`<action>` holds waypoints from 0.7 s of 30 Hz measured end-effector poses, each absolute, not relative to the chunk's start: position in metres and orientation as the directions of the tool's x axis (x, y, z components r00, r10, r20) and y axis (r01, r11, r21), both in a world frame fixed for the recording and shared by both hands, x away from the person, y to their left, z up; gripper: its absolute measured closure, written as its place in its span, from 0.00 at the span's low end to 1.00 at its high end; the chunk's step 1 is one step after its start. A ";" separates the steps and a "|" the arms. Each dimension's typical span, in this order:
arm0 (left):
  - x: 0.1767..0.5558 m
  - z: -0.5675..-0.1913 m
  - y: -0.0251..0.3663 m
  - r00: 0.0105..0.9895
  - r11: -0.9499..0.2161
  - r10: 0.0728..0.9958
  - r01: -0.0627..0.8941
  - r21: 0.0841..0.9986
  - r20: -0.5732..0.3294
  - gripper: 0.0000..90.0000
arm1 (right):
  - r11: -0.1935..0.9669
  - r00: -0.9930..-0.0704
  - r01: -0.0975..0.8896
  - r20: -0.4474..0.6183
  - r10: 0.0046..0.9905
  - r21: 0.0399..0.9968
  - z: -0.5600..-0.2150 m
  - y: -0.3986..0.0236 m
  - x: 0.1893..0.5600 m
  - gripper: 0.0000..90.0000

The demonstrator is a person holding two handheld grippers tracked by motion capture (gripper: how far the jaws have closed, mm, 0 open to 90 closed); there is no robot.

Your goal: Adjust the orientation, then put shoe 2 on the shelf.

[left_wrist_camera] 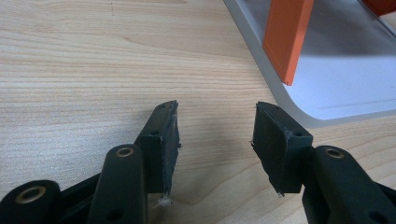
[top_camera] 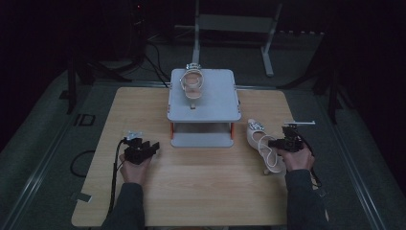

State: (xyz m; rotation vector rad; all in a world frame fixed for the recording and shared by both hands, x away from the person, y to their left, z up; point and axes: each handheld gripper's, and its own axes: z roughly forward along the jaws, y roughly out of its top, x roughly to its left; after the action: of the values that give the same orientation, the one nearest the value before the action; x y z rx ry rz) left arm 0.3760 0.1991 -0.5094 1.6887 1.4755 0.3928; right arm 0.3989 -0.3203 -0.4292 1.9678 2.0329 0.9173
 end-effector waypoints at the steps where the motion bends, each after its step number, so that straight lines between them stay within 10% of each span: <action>1: 0.376 -0.509 0.199 0.259 0.044 0.923 0.661 0.749 -0.283 0.56 | -0.058 -0.117 0.847 0.291 0.949 0.529 -0.429 -0.320 0.400 0.97; 21: 0.376 -0.509 0.199 0.260 0.042 0.923 0.662 0.748 -0.282 0.56 | -0.115 -0.092 0.825 0.333 0.938 0.553 -0.404 -0.318 0.425 0.97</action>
State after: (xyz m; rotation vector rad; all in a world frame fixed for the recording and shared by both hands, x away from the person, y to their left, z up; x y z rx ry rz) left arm 0.3760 0.1989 -0.5093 1.6909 1.4748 0.3907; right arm 0.4253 -0.3183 -0.4043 1.9931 1.9681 0.9927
